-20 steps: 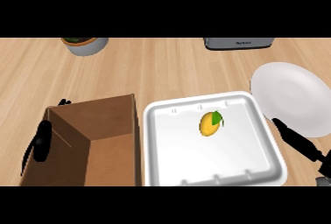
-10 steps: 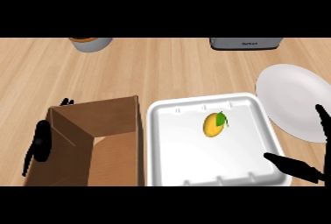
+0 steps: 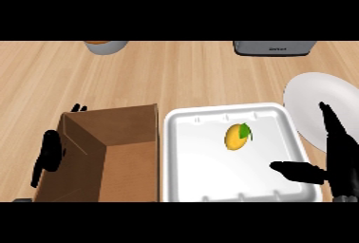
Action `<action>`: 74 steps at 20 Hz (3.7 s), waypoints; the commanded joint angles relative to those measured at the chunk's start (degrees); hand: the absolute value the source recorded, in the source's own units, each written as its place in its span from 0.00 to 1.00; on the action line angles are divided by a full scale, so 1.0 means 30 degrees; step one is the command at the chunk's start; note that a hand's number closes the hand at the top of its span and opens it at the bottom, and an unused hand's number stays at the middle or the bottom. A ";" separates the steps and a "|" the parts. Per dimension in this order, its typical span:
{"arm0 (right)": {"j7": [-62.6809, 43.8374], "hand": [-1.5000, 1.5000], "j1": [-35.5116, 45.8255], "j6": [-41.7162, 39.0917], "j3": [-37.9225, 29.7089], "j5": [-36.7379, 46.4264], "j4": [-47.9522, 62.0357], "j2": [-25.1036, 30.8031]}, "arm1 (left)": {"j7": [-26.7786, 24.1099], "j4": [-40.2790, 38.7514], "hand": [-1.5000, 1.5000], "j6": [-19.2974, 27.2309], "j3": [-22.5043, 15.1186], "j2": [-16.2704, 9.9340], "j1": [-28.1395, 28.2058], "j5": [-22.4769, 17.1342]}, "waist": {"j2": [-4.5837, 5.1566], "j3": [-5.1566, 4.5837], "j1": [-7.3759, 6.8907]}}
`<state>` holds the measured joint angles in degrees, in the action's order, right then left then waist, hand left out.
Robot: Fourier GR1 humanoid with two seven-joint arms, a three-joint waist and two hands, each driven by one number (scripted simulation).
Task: Pick the lemon from the tray and place it in the plate
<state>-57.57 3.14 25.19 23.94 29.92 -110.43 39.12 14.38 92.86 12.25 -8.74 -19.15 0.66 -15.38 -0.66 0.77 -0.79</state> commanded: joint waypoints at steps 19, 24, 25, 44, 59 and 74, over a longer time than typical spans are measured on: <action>-0.5255 0.00 0.4078 -0.3711 0.2312 0.5195 0.5363 -0.7893 | -0.0083 -0.1444 0.50 -0.0626 -0.0808 0.1544 0.1036 0.0430 | 0.0249 -0.0301 0.0349; -0.4345 0.00 0.4754 -0.4134 0.0985 0.5372 0.7416 -0.8275 | -0.0037 -0.1261 0.50 -0.0755 -0.1249 0.1796 0.1062 0.0779 | 0.0313 -0.0281 0.0306; -0.4572 0.00 0.4805 -0.4206 0.1074 0.5629 0.7647 -0.8750 | 0.0138 -0.1345 0.50 -0.0831 -0.0677 0.1385 0.0902 0.0650 | 0.0298 -0.0281 0.0289; -0.0747 1.00 0.5446 -0.5445 0.0175 0.6109 1.1917 -0.9725 | -0.0021 -0.1945 0.50 -0.1412 -0.0275 0.2116 0.0623 0.0709 | 0.0330 -0.0276 0.0346; 0.5257 1.00 0.2573 -0.1887 0.7036 1.0091 0.5028 -0.9768 | 0.0478 -0.0434 0.50 -0.1606 0.0040 0.1999 0.2124 0.0765 | 0.0032 -0.0259 0.0846; 0.4774 1.00 -0.2506 0.4318 0.2237 0.8937 -0.3179 -0.6156 | 0.0247 -0.1283 0.50 -0.1809 0.0785 0.2116 0.1108 0.0991 | 0.0325 -0.0217 0.1090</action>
<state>-45.36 -0.77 32.18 35.67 62.27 -116.15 17.26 16.00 95.79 8.38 -1.61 -15.88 3.92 -13.84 -0.98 1.46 1.91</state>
